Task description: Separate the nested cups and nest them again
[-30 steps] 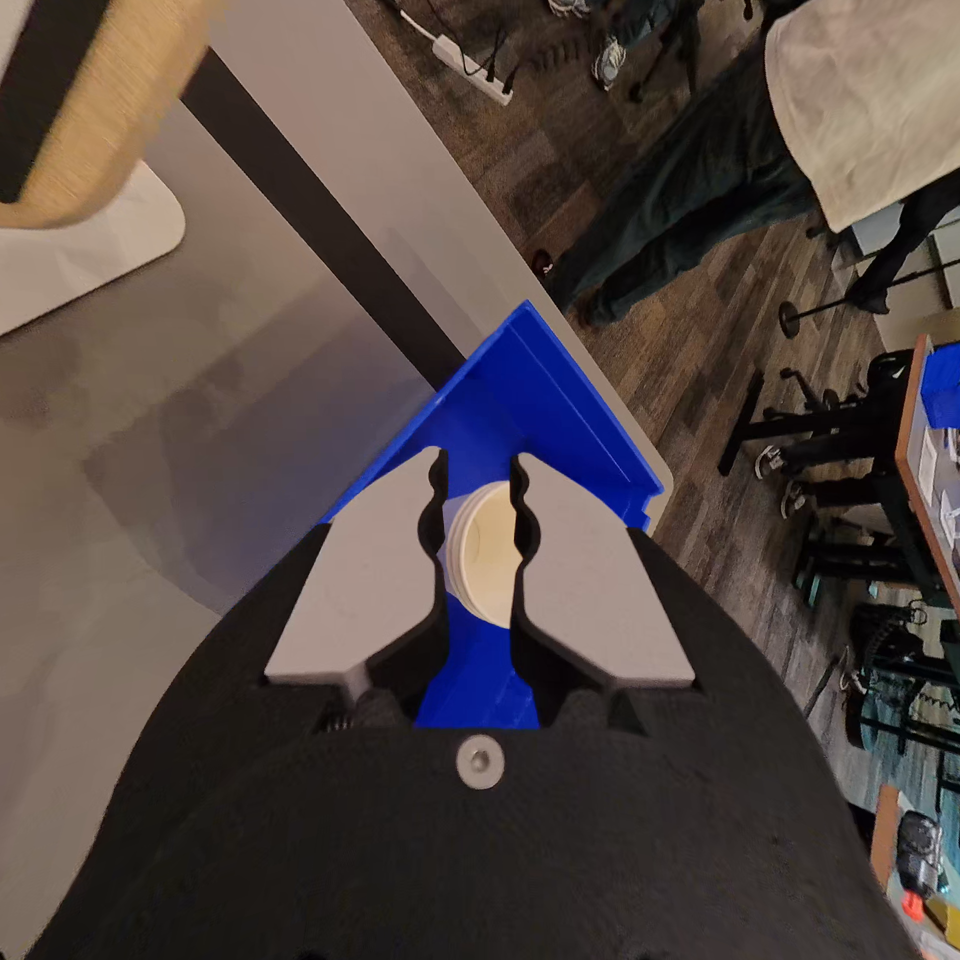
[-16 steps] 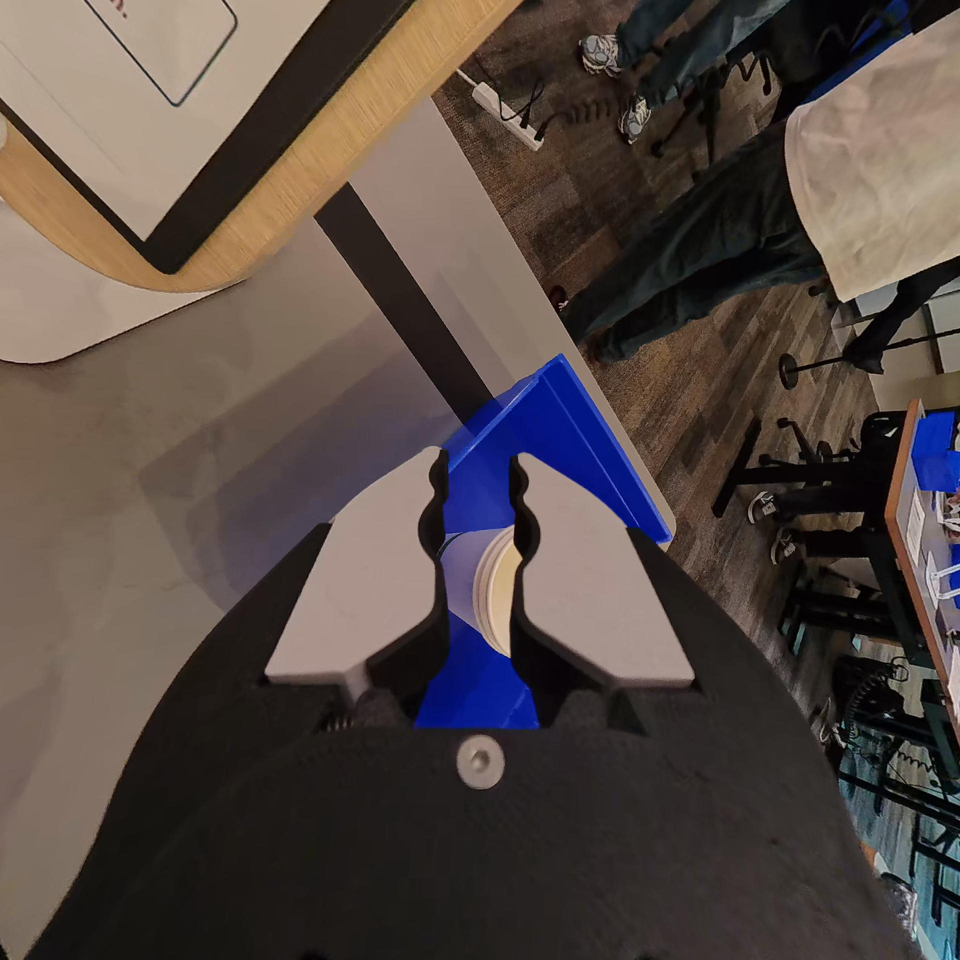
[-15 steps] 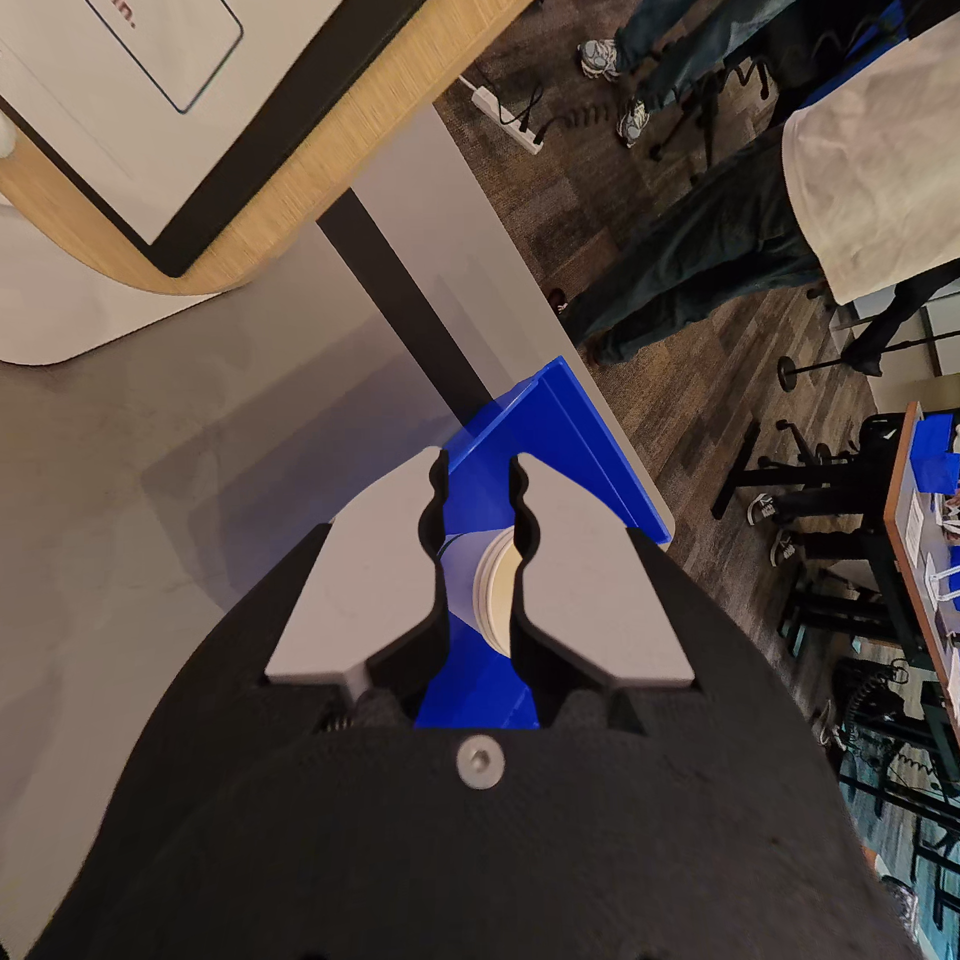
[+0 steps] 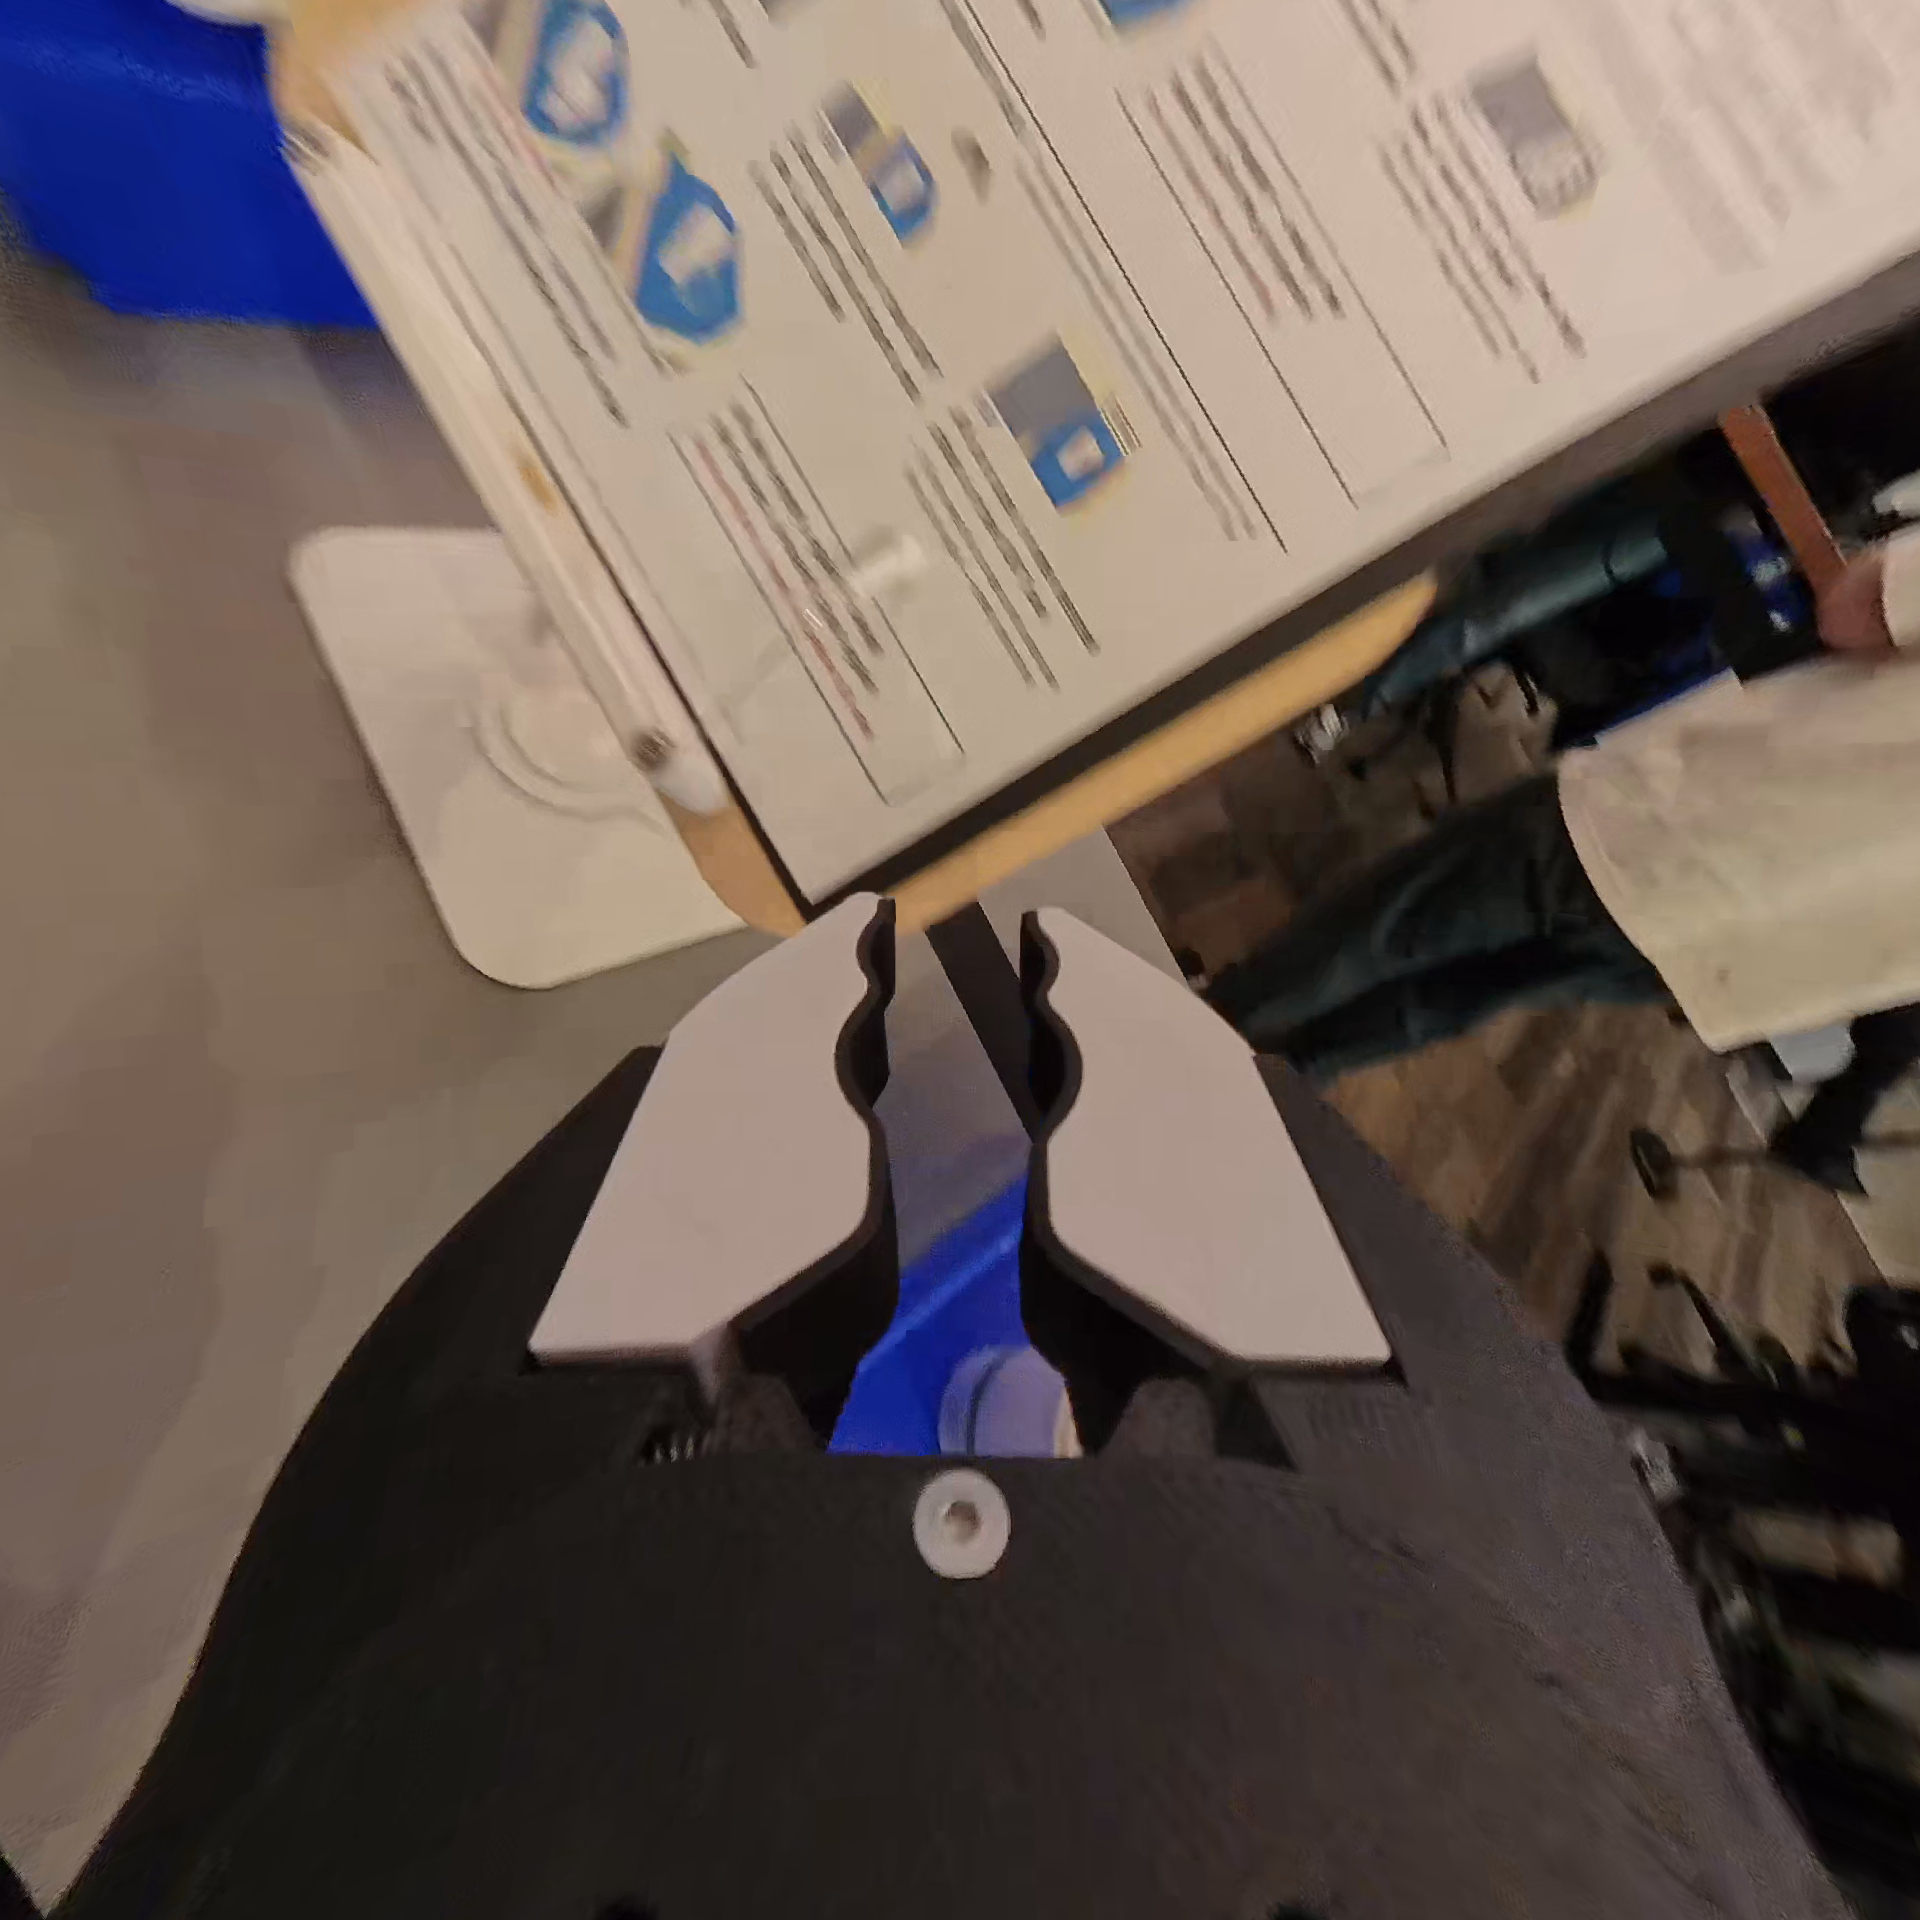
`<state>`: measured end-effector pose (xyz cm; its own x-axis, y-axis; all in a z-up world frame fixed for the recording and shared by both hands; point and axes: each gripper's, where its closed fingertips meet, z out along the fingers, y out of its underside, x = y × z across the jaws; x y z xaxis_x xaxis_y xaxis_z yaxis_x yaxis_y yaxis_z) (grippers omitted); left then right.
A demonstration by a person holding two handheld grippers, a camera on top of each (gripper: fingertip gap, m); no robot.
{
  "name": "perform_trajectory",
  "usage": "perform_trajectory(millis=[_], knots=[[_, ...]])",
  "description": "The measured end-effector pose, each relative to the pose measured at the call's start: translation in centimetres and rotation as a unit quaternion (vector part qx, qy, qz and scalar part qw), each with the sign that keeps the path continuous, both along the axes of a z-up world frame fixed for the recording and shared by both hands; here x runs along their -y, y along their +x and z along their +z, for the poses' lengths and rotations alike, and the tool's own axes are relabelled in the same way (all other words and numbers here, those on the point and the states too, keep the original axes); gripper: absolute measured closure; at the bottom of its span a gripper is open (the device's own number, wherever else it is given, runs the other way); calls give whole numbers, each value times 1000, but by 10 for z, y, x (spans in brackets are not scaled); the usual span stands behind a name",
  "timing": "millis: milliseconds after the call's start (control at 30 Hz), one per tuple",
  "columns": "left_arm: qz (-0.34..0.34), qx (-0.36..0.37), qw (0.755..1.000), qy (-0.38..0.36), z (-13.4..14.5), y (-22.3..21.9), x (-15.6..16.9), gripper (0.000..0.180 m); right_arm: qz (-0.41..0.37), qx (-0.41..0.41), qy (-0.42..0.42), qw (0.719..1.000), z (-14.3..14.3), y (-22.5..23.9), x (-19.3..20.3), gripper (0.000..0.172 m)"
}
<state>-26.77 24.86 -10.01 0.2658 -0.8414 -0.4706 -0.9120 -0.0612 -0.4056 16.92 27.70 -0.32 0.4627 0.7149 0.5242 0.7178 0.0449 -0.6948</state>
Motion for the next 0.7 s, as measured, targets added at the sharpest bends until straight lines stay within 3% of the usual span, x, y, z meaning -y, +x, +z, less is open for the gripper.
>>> perform_trajectory(millis=[133,333,467,700], knots=[[-69,12,997,18,21,32,32,180,89,-16,5,996,5,-44,26,146],[-231,43,972,-5,26,103,80,180,237,-48,-12,970,-2,-112,67,137],[-326,73,942,-29,22,142,104,180,310,-75,-51,947,-15,-152,91,120],[-385,57,920,-35,8,178,122,180,362,-93,-111,921,-50,-206,114,85]])
